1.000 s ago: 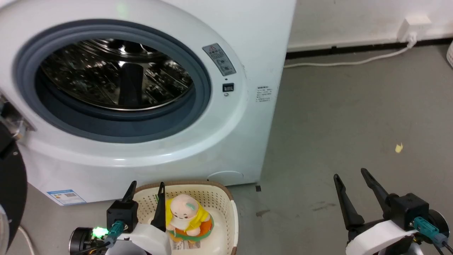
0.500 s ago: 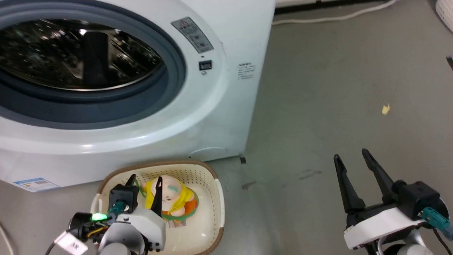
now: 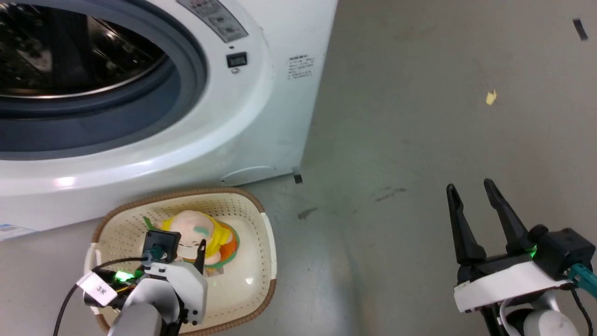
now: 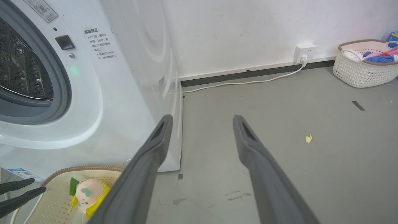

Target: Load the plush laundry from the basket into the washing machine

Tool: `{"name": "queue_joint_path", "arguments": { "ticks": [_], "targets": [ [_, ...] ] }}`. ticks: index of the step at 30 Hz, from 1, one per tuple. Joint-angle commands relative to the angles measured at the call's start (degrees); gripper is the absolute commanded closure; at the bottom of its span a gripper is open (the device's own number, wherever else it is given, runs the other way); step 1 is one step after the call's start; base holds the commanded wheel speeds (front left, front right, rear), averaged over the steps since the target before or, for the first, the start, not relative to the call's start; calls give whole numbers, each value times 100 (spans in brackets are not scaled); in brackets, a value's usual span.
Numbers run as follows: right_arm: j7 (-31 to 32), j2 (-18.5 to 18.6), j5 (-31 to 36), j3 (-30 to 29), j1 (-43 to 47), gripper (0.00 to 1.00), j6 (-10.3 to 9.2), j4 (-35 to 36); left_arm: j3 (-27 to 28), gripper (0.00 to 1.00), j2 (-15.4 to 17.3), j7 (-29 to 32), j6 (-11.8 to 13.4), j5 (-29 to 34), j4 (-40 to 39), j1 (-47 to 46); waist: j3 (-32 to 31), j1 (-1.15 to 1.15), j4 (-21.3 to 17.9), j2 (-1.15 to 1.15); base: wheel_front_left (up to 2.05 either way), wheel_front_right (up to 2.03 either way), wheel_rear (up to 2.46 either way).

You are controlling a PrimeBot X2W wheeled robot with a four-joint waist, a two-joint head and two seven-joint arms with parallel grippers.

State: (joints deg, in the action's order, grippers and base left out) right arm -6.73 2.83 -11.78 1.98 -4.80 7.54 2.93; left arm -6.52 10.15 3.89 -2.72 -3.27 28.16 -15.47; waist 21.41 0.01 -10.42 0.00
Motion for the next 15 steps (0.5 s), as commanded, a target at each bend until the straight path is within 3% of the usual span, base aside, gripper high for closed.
{"name": "queue_joint_path", "arguments": {
  "ticks": [1, 15],
  "targets": [
    [-64, 3, -89, 19, -139, 0, -3, 55, -26, 0, 92, 62, -45, -57, 173, -173, 146, -1, -101, 0, 0, 0, 0],
    [-219, 3, -448, 132, -361, 0, -3, 119, -200, 0, 540, 402, -75, -166, 947, -813, 790, -1, -442, 0, 0, 0, 0]
  ]
}}
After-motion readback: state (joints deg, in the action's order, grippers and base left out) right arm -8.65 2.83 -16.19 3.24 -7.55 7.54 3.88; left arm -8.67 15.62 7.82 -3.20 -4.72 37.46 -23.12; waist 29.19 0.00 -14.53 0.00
